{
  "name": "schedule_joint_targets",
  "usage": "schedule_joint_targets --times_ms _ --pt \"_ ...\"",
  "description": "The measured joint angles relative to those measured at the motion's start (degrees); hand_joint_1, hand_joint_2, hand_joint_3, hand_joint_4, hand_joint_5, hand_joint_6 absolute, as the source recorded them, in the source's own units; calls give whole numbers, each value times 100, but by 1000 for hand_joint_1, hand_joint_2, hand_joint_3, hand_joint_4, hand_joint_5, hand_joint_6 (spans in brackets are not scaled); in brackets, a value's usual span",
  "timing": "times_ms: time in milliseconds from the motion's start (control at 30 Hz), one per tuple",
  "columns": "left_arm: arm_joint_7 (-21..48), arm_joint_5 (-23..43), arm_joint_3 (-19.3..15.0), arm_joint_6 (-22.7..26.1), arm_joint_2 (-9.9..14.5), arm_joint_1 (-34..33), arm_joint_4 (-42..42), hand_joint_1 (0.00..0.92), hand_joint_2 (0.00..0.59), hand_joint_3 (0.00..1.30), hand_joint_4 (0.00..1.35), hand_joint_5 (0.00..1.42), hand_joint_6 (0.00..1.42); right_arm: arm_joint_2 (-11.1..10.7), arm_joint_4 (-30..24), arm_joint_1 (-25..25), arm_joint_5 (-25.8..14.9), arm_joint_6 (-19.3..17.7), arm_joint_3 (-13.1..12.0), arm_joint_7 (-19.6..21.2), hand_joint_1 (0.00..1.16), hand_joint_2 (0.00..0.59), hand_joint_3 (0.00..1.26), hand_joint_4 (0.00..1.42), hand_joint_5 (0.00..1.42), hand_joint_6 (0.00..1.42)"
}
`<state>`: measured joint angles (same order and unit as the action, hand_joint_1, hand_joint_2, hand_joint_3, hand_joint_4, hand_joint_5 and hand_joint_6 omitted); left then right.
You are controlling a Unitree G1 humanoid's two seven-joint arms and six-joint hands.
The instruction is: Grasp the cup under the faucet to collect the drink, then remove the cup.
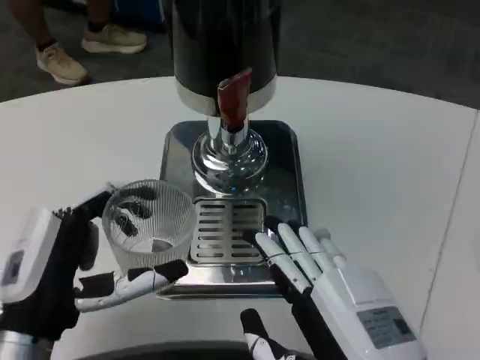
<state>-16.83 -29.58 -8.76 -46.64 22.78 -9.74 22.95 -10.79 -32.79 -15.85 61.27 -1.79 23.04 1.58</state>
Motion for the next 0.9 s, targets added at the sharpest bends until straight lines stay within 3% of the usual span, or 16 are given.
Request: schedule_joint_targets --times_ms 233,500,900 --pt "-598 -498 440 -68 208 -890 980 612 98 948 1062 1275 1374 33 -97 -147 27 4 -6 0 352 523 104 0 0 0" --pt "-1193 -827 1007 -103 321 -1376 1818 611 97 956 1057 1275 1376 127 -133 -273 68 7 -63 8 364 517 109 0 0 0" --pt "-2184 -1154 1724 91 195 -2388 3050 613 97 958 1072 1275 1376 147 -134 -285 65 8 -155 40 379 516 124 4 0 15"
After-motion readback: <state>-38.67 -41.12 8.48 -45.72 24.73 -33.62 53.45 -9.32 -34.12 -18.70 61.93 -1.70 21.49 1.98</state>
